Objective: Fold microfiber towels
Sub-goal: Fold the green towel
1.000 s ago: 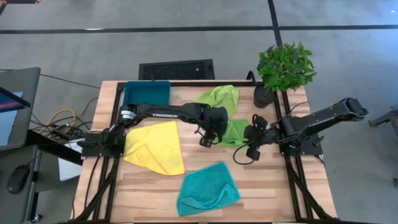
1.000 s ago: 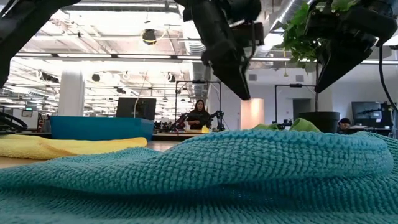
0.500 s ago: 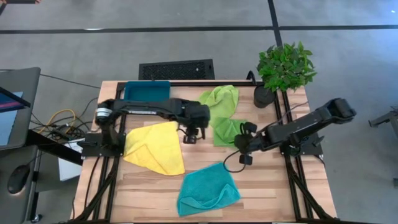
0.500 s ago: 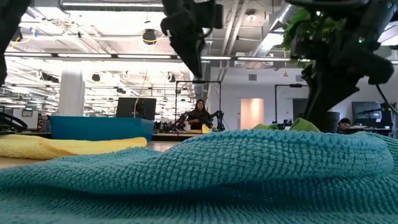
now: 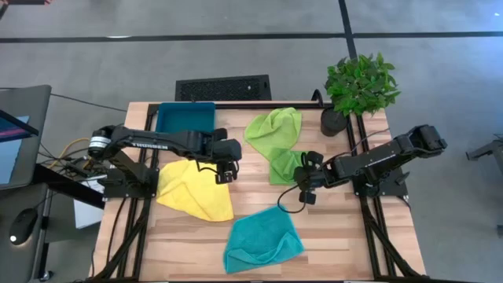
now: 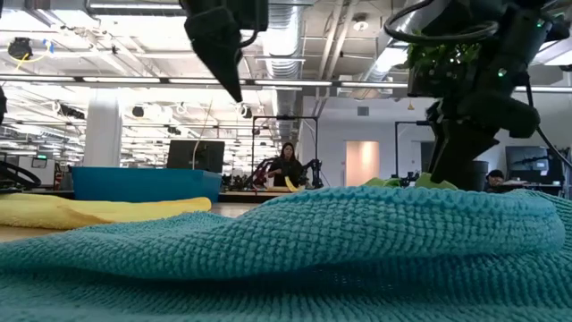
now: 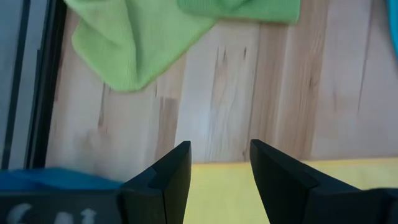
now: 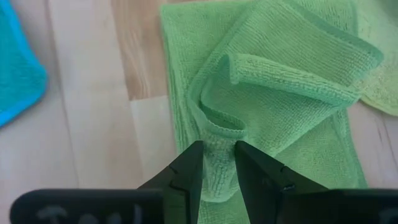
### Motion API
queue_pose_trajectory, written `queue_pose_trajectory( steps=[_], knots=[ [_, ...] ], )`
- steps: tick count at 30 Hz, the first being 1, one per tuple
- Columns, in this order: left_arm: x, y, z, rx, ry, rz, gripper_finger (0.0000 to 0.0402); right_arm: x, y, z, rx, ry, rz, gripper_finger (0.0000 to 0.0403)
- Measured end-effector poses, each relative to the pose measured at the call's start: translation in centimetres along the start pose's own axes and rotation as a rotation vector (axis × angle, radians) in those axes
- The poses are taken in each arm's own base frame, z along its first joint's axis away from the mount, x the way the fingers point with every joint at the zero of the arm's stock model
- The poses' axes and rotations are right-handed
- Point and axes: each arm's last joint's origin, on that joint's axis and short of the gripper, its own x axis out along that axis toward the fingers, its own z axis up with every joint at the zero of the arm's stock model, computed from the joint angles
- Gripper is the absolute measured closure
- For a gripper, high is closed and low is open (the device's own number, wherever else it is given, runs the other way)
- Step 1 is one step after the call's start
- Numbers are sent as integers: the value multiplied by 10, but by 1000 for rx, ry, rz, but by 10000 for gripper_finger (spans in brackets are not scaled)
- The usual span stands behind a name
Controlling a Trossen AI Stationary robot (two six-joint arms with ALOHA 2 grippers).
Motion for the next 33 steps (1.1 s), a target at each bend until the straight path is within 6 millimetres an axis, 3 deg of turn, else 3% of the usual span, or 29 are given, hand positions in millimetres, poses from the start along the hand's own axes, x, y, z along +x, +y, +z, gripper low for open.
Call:
queue_pose_trajectory(
  steps=[13,18,21,27,33],
  knots=[
    [3,-5,-4,8,9,11,244,19,2,-1,-4,59,-22,290],
    [3,-5,-4,10,8,11,244,25,2,0,49,81,-27,347],
    [3,-5,-4,10,8,11,244,22,2,2,79,63,-26,390],
    [3,-5,-4,10,8,11,244,9,-4,4,167,5,-65,385],
    [3,-5,-4,10,8,10,244,-5,-7,2,385,-33,-104,393]
  ],
)
